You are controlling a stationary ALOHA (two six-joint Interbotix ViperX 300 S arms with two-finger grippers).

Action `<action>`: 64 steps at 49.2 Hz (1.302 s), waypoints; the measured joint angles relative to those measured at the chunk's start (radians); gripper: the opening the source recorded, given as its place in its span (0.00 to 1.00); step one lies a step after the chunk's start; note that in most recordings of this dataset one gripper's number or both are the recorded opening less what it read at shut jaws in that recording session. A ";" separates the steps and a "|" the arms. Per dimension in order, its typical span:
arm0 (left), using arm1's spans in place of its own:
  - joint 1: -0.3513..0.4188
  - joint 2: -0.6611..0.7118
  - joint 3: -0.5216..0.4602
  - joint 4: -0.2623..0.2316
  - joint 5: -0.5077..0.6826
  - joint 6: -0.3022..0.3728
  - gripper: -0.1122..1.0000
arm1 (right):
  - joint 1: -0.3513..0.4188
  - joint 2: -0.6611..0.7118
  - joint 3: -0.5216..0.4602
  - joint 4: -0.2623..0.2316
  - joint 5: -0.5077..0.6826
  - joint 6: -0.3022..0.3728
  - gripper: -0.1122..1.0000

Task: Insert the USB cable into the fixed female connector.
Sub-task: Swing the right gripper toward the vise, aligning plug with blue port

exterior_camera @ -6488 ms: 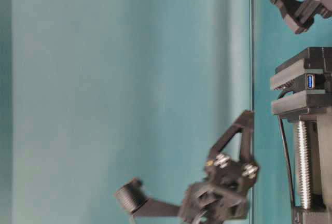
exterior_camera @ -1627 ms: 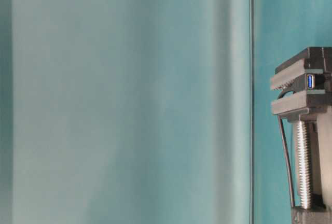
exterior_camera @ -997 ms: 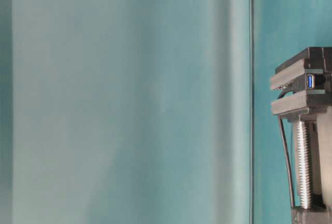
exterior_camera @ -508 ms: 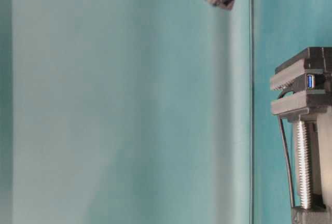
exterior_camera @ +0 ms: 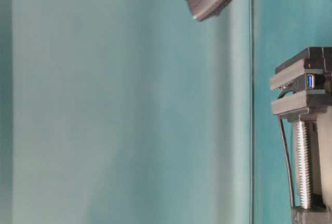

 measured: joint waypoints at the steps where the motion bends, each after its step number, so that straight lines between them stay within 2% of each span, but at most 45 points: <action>1: 0.000 0.000 0.000 0.000 0.000 -0.002 1.00 | -0.002 0.000 -0.005 0.005 -0.002 -0.003 0.29; 17: -0.002 0.000 0.000 0.002 0.000 -0.002 1.00 | -0.031 0.025 -0.081 0.058 -0.046 -0.028 0.29; 31: 0.000 0.000 0.000 0.000 0.000 -0.002 1.00 | -0.049 0.029 -0.129 0.112 -0.097 -0.078 0.29; 64: 0.000 0.000 0.000 0.000 0.000 -0.002 1.00 | -0.084 0.063 -0.192 0.117 -0.126 -0.078 0.29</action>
